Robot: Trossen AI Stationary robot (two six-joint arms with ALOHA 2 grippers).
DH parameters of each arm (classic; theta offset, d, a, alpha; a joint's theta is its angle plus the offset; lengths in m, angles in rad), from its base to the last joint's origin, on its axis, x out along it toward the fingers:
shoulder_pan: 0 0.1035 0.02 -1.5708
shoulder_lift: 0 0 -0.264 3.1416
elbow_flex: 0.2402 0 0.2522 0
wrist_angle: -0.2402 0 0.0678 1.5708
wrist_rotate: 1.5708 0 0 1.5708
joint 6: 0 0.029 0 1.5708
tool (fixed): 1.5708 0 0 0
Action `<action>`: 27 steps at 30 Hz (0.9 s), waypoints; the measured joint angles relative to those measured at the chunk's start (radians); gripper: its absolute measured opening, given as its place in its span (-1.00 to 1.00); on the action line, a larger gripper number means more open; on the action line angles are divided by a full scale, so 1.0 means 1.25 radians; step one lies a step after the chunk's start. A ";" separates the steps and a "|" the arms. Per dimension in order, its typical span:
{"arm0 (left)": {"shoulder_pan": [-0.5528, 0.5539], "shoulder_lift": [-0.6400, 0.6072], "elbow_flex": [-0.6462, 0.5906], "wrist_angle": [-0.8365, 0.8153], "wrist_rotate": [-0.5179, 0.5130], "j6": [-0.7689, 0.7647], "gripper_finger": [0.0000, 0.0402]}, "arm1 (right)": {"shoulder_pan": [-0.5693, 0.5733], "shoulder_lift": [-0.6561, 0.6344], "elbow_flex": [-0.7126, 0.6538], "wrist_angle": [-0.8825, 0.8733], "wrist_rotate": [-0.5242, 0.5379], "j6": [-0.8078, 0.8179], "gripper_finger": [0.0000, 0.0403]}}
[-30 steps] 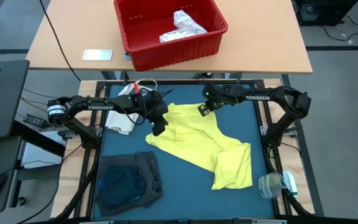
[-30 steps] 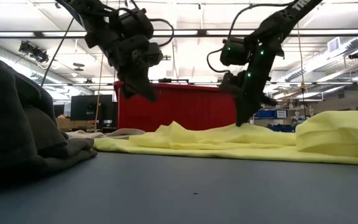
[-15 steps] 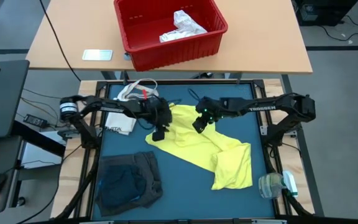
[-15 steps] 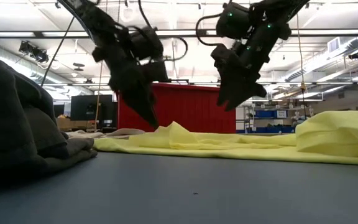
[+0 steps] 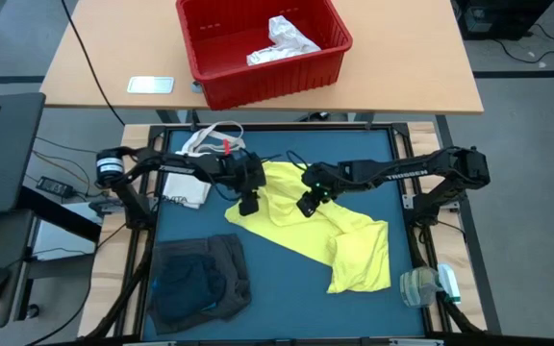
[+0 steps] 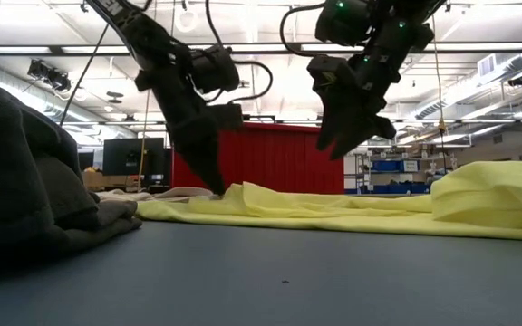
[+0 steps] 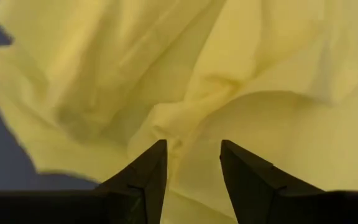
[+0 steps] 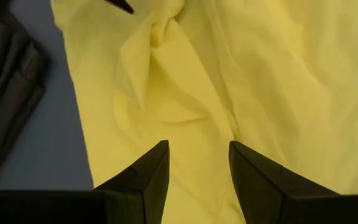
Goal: Fold laundry
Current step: Fold the yellow shirt
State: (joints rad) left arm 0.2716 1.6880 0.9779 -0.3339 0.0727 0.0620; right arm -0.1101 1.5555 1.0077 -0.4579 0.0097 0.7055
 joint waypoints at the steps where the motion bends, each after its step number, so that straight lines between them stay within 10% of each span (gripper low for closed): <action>1: 0.000 -0.005 0.001 -0.010 0.001 -0.022 -0.24 | 0.000 0.000 0.000 -0.003 0.000 0.002 -0.14; 14: 0.011 0.048 -0.016 -0.007 0.078 -0.067 -0.26 | 0.000 0.000 0.000 -0.006 -0.001 -0.006 -0.15; 22: 0.011 0.000 -0.016 0.021 0.075 -0.102 -0.93 | 0.024 0.000 0.000 -0.006 -0.081 -0.028 -0.15; 27: 0.011 -0.056 -0.016 0.027 0.063 -0.092 -0.97 | 0.077 0.000 -0.060 0.100 -0.080 -0.133 -0.15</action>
State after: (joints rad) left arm 0.2848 1.6174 0.9573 -0.3003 0.1515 -0.0531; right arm -0.0134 1.5558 0.9326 -0.3323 -0.0908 0.5399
